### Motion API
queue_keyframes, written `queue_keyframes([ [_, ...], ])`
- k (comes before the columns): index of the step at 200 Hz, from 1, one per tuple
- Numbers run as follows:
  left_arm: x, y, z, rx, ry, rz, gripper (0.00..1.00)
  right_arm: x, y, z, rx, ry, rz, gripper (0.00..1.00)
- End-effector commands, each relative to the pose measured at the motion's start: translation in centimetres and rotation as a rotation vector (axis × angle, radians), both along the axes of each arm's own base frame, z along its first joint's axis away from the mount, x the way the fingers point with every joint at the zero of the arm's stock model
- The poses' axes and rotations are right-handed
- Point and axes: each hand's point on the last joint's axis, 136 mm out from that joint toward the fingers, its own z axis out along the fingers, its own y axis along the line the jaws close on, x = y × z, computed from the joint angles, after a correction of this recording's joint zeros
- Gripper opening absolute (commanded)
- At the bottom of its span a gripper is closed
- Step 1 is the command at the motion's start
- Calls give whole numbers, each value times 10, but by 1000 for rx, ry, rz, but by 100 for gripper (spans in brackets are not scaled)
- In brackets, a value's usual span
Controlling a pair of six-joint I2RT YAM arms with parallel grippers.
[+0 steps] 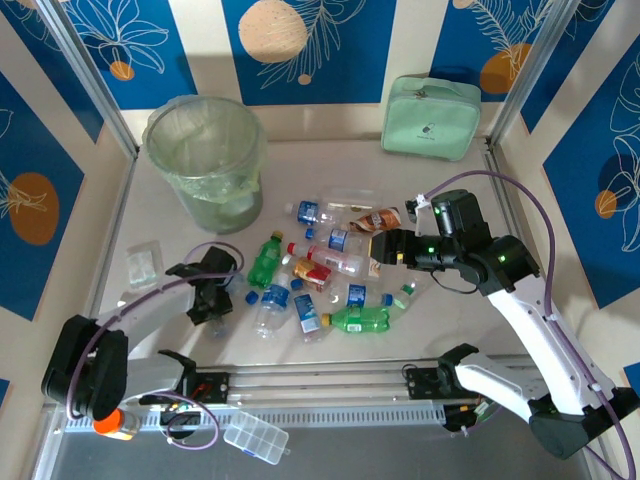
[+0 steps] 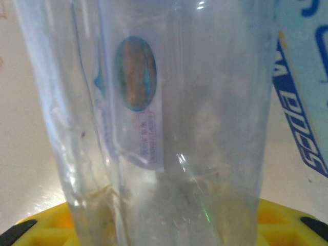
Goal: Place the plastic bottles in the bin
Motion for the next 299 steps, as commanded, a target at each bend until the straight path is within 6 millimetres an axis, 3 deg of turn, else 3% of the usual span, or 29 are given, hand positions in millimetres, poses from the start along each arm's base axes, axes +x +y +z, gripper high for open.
queue_keyframes([
  [1,-15,3,7,-22,21,66,46,1,-3,4,2,-6,-17,73],
  [68,-25,18,65,-15,-87,93,45,-1,-3,8,8,-13,-11,73],
  [122,-21,3,111,-120,-207,-29,40,2,2,13,24,-24,0,73],
  [153,-24,-3,135,-181,-288,-76,32,5,4,18,36,-39,-4,73],
  [174,-27,-5,152,-212,-345,-94,32,6,5,19,40,-45,-6,73],
  [211,-25,-21,190,-314,-483,-197,34,6,10,23,42,-52,21,73],
  [231,-24,-35,217,-378,-574,-298,34,6,16,27,54,-64,47,73],
  [255,-25,-59,236,-473,-627,-432,34,6,20,32,54,-78,67,73],
  [274,-25,-64,249,-490,-663,-485,34,5,22,35,47,-91,80,73],
  [299,-16,-67,281,-474,-749,-525,35,4,24,39,38,-106,93,73],
])
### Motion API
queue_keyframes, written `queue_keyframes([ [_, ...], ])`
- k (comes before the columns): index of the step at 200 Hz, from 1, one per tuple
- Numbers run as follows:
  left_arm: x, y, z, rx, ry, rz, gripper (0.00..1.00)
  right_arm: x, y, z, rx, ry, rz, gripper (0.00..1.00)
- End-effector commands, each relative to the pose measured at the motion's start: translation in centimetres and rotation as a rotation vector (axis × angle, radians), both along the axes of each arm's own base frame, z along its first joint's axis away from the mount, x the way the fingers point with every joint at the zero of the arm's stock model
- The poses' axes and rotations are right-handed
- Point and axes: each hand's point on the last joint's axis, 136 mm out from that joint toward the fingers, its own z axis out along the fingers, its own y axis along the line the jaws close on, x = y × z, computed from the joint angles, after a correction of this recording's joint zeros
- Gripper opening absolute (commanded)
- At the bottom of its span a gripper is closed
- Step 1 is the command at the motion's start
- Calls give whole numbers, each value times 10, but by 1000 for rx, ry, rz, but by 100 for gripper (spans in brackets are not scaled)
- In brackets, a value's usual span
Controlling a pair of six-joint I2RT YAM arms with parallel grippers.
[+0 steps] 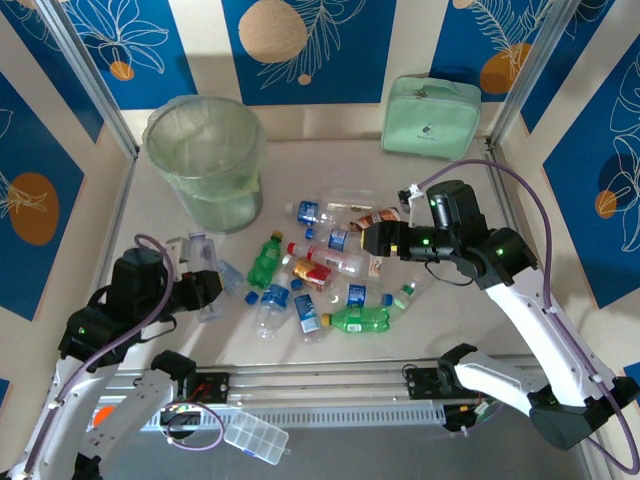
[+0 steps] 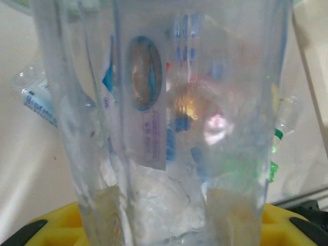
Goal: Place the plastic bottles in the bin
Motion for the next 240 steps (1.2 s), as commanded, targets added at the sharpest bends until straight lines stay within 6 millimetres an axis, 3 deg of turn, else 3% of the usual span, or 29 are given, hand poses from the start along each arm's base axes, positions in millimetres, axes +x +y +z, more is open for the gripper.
queue_keyframes([
  [1,9,-12,49,-32,-161,-83,35,-2,4,14,4,-46,36,73],
  [33,42,-26,93,-64,-197,-73,35,-2,4,14,-11,-49,42,73],
  [51,74,-38,114,-88,-188,-43,33,-2,4,16,-17,-52,42,73],
  [73,114,-36,135,-70,-184,60,31,-2,2,17,-26,-49,31,73],
  [105,177,-28,149,-123,-159,213,29,-2,-2,24,4,-36,4,73],
  [150,258,-2,156,-164,-178,400,27,-6,-12,26,-9,-19,-28,73],
  [183,307,14,148,-161,-172,464,27,-16,-21,20,-35,5,-41,73],
  [213,337,34,125,-172,-113,539,27,-22,-29,15,-62,16,-54,73],
  [240,354,33,93,-191,-28,565,29,-24,-31,13,-77,23,-59,73],
])
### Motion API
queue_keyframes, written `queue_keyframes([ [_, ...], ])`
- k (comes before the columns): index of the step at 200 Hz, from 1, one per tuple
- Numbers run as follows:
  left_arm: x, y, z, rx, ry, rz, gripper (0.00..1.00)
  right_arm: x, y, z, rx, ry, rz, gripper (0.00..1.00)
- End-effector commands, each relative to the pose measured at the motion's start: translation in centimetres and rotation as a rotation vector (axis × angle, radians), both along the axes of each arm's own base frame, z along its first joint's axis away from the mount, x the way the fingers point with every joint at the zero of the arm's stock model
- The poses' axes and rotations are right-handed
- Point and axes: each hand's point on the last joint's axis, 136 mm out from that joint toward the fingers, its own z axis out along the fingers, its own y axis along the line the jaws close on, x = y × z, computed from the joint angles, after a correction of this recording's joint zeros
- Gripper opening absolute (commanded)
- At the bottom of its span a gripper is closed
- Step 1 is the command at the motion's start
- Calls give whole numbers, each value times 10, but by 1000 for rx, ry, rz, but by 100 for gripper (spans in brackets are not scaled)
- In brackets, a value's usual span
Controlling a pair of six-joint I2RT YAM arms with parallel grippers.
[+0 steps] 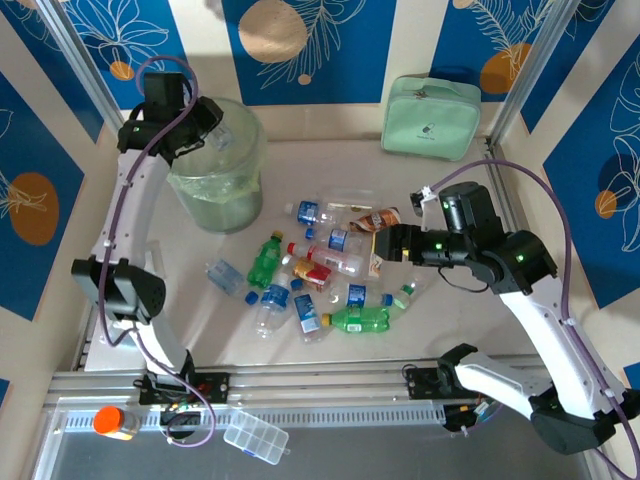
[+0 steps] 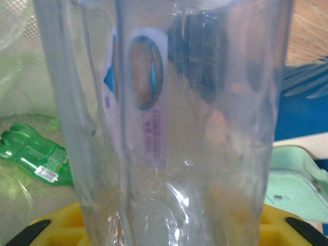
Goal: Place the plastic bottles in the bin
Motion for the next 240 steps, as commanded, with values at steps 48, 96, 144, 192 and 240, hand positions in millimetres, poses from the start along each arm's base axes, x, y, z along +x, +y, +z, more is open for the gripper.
queue_keyframes([
  [48,20,7,-83,-95,223,130,28,-3,-7,-4,-25,17,-24,73],
  [96,12,19,-140,-158,388,315,28,2,-12,-17,-54,48,-64,73],
  [144,20,16,-186,-216,450,383,31,4,-15,-23,-69,44,-82,73],
  [192,2,24,-211,-214,561,505,43,8,-17,-32,-84,47,-97,73],
  [240,4,21,-221,-234,607,523,65,16,-15,-33,-94,34,-97,74],
])
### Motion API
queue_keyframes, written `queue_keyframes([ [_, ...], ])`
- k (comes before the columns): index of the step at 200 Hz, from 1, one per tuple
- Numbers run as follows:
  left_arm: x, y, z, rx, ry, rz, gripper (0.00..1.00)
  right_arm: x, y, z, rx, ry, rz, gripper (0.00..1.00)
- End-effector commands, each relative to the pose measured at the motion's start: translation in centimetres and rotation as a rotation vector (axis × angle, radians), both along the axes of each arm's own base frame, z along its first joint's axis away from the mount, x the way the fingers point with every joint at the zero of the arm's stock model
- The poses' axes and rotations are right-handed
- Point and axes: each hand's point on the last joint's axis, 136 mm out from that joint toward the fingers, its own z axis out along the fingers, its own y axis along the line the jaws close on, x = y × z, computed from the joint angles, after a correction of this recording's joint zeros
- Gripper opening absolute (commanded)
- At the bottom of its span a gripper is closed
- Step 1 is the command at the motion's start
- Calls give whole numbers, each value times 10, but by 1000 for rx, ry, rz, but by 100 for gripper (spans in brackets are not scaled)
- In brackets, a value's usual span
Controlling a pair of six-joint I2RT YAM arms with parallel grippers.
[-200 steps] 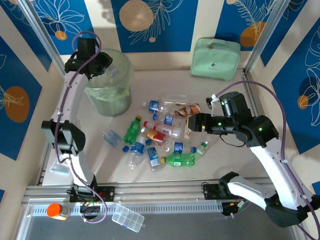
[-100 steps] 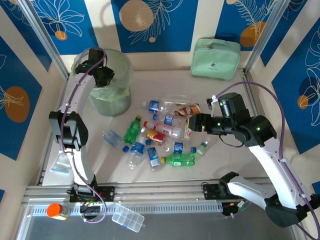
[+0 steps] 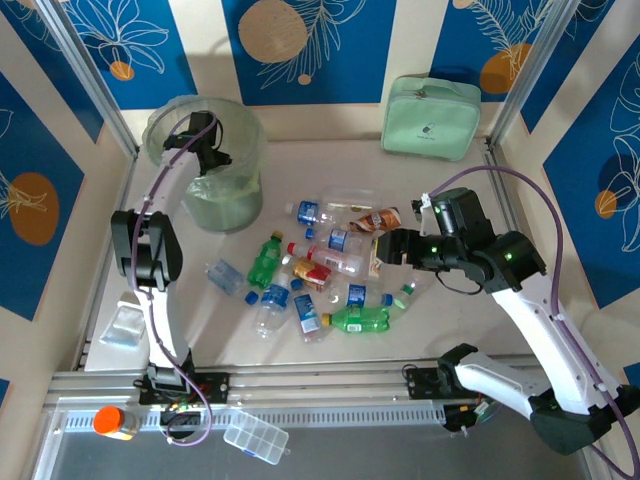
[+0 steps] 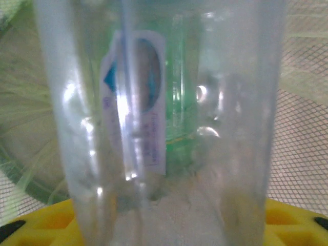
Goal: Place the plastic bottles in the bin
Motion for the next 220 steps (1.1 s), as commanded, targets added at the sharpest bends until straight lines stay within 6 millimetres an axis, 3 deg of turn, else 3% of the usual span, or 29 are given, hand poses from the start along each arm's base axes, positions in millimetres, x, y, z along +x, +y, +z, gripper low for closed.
queue_keyframes([
  [1,-3,2,-9,-5,54,49,66,6,-1,-1,-8,-11,-13,74],
  [30,-6,4,-1,-4,62,62,79,6,-4,1,-15,-24,-19,74],
  [124,-11,-6,61,-84,-72,35,85,9,-11,22,-1,-87,-40,75],
  [144,-18,-9,80,-101,-121,17,85,9,-12,25,2,-99,-43,75],
  [186,-35,-8,142,-72,-274,-63,85,9,-7,29,29,-97,-32,75],
  [220,-67,-16,184,-12,-367,-201,85,9,-4,23,53,-68,-40,75],
])
